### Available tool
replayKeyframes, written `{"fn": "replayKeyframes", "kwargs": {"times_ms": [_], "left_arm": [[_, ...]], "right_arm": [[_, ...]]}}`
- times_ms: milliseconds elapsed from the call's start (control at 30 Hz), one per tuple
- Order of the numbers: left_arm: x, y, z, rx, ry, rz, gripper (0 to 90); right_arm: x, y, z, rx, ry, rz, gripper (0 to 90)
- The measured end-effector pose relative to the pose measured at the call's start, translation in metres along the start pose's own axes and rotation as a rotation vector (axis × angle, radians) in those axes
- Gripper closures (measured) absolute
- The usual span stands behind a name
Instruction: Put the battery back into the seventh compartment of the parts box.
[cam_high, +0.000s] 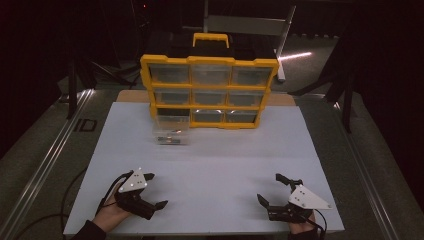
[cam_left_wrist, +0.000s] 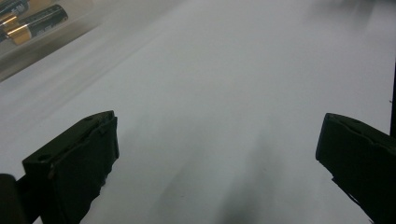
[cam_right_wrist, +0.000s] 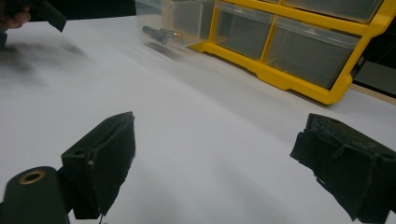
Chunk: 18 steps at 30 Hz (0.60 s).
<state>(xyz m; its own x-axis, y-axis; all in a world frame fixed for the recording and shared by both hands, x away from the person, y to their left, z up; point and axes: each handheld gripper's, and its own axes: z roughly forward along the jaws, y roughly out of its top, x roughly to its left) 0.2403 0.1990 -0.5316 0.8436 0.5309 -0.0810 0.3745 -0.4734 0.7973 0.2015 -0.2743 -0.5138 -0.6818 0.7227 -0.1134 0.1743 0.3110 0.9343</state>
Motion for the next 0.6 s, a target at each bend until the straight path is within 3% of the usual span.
{"fn": "replayKeyframes", "kwargs": {"times_ms": [333, 600], "left_arm": [[0.0026, -0.0016, 0.0007, -0.009, -0.003, -0.006, 0.0], [0.0019, -0.0007, -0.0007, -0.031, -0.034, -0.005, 0.0]], "right_arm": [[0.0004, 0.0001, 0.0002, 0.001, 0.003, -0.001, 10.4], [0.0005, 0.0002, 0.0, 0.003, 0.002, -0.001, 10.4]]}}
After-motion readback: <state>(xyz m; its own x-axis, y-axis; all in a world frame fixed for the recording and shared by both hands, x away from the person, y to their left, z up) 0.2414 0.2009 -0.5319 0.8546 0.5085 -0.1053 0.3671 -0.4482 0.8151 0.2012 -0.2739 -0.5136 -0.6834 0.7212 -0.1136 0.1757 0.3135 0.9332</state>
